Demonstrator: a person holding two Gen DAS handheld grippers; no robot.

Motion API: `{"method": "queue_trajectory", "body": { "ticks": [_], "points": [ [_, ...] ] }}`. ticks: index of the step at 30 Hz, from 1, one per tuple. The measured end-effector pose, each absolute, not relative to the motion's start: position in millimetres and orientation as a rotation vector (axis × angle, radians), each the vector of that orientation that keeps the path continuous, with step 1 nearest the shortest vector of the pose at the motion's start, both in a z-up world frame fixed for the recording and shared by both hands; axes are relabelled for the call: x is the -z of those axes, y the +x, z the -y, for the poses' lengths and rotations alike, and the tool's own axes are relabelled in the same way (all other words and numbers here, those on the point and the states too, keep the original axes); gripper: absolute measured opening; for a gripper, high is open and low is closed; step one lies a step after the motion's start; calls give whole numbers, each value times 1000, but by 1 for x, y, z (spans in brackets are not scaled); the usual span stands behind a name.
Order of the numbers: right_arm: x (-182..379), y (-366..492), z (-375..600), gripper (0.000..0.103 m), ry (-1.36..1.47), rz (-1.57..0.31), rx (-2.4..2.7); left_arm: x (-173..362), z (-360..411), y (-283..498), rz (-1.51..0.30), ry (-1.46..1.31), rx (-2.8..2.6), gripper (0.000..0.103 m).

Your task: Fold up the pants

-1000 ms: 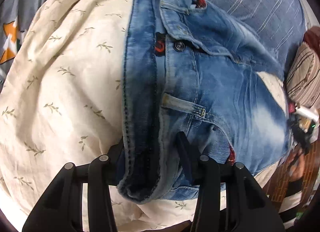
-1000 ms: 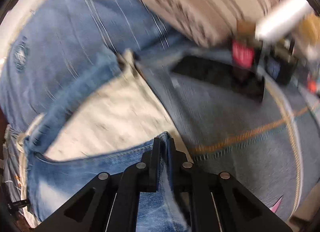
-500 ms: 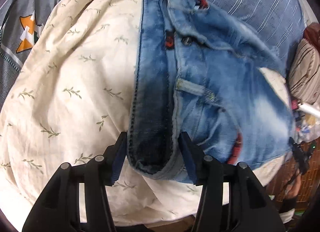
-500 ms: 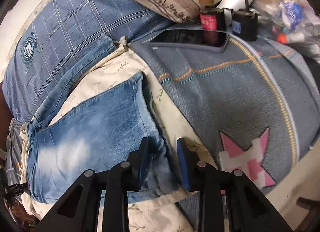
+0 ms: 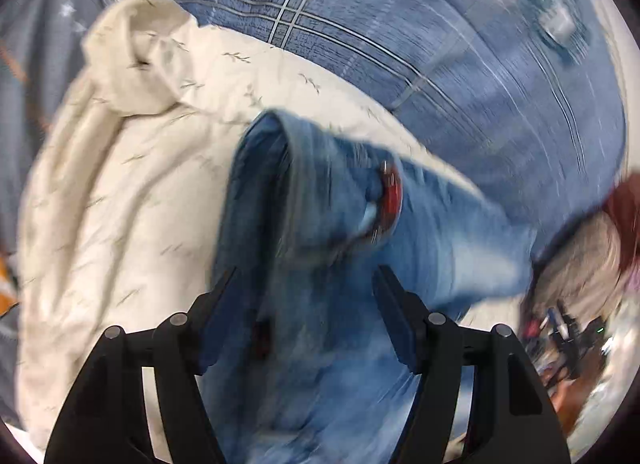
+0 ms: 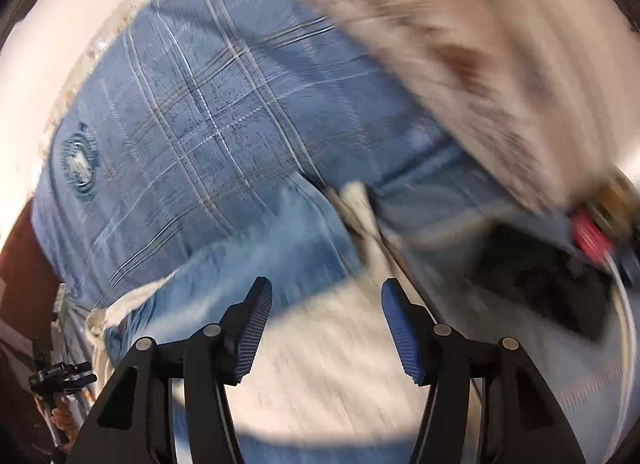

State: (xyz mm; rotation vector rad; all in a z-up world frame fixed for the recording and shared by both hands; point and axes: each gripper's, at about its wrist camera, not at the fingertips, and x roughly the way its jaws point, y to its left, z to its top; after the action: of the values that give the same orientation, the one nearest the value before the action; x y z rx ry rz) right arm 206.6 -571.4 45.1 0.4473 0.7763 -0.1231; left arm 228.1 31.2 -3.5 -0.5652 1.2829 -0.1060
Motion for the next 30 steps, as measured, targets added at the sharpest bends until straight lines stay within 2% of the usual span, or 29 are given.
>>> {"method": "queue_trajectory", "body": {
  "ticks": [5,9,10,11,12,13,19,23,26,30],
  "points": [
    [-27,301,558,60,355,-854,149,17,-36,264,-1290,-650,107,67],
    [-7,341,542,60,265,-890,174,32,-34,281,-1297,-661,109,70],
    [-1,347,537,58,228,-909,182,37,-31,287,-1303,-663,118,69],
    [3,349,530,29,186,-920,178,40,-27,289,-1307,-659,129,54],
    [4,348,526,9,172,-924,166,39,-20,292,-1302,-618,141,17],
    [1,343,523,9,165,-908,171,36,-15,294,-1299,-579,144,9],
    [-54,262,526,9,215,-734,125,-13,6,264,-1132,-391,105,9],
    [-82,179,524,9,230,-646,106,-55,7,216,-1011,-332,106,9],
    [-85,110,525,9,258,-599,83,-74,4,168,-953,-316,137,10],
    [-60,31,520,9,308,-586,84,-64,5,108,-939,-328,182,10]
  ]
}}
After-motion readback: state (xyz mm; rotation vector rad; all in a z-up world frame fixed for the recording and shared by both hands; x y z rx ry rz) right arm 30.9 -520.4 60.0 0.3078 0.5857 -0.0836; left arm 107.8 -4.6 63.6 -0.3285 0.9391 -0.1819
